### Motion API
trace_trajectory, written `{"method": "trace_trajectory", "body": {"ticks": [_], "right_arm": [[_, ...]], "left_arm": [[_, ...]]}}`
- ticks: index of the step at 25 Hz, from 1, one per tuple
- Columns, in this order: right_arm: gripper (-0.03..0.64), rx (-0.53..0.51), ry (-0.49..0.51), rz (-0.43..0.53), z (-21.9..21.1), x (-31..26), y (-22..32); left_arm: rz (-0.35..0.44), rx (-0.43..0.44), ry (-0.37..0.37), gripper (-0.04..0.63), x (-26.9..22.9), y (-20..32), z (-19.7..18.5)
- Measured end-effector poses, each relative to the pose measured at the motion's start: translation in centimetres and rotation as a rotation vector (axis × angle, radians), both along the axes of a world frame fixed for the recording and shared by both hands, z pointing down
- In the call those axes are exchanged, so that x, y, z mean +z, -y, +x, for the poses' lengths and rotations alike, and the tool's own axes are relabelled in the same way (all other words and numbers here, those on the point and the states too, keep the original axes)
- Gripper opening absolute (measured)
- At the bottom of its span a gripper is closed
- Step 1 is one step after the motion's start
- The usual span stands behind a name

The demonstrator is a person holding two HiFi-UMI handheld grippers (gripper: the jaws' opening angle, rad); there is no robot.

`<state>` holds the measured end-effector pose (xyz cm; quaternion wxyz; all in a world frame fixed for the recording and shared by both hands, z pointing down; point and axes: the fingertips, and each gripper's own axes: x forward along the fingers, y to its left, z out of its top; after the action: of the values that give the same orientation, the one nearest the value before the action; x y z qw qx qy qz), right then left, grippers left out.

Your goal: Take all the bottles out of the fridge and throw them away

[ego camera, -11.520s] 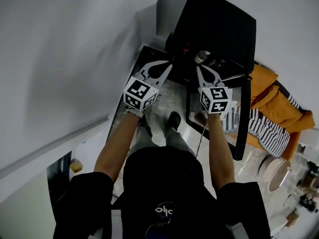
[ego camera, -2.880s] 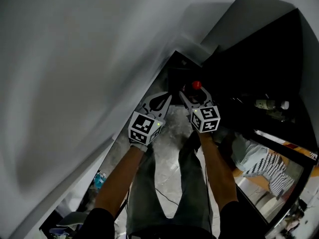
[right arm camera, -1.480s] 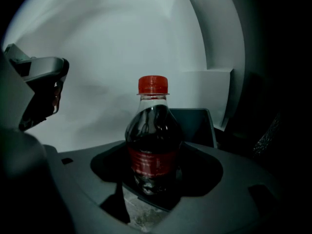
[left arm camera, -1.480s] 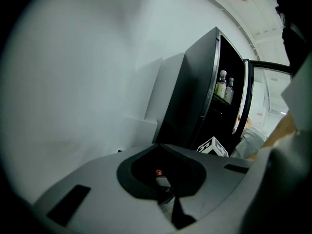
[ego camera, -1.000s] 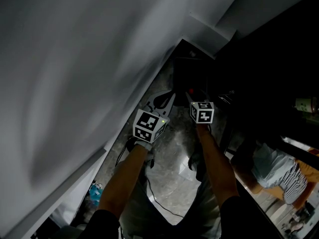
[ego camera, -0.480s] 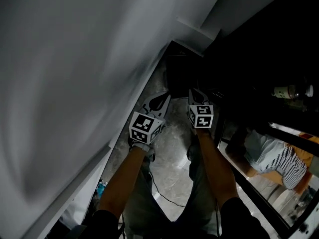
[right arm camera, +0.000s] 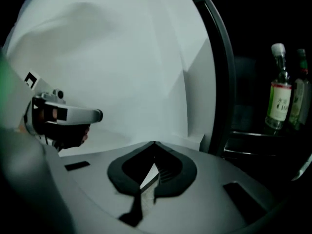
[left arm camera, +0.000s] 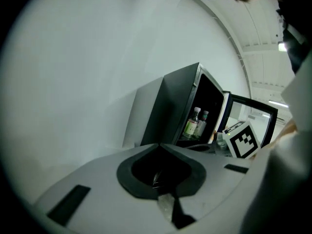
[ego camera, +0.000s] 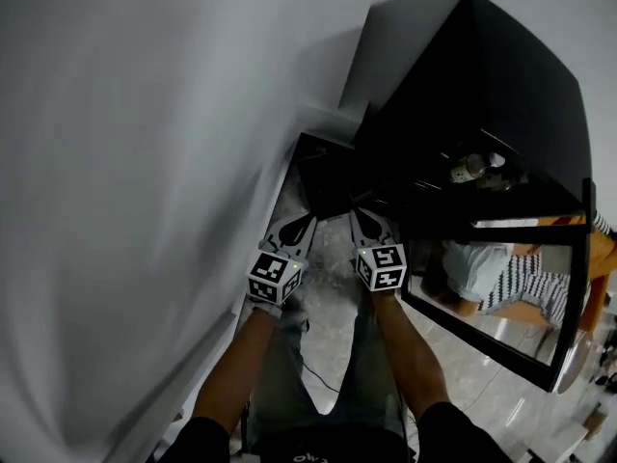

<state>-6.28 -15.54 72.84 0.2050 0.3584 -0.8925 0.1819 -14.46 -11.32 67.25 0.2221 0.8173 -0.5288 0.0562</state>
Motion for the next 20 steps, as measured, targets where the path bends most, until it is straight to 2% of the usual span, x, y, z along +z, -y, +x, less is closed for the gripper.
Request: {"method": "trace_trajectory", "body": {"ticks": [5, 9, 15, 20], "right_arm": [[0.009, 0.085, 0.071, 0.066, 1.6, -10.9, -0.9], [0.008, 0.127, 0.111, 0.096, 4.3, -17.9, -2.2], [0.009, 0.155, 0.133, 0.138, 10.0, -26.6, -3.2], [0.008, 0.154, 0.143, 0.171, 15.7, -32.3, -4.3]], "left_arm": [[0.034, 0.072, -0.007, 0.006, -8.1, 0.4, 1.6], [0.061, 0.110, -0.012, 0.006, -14.2, -0.4, 4.4], [0.102, 0.147, -0.011, 0.006, -21.8, -0.9, 10.2], [0.142, 0.186, 0.002, 0.006, -26.8, -1.3, 16.5]]}}
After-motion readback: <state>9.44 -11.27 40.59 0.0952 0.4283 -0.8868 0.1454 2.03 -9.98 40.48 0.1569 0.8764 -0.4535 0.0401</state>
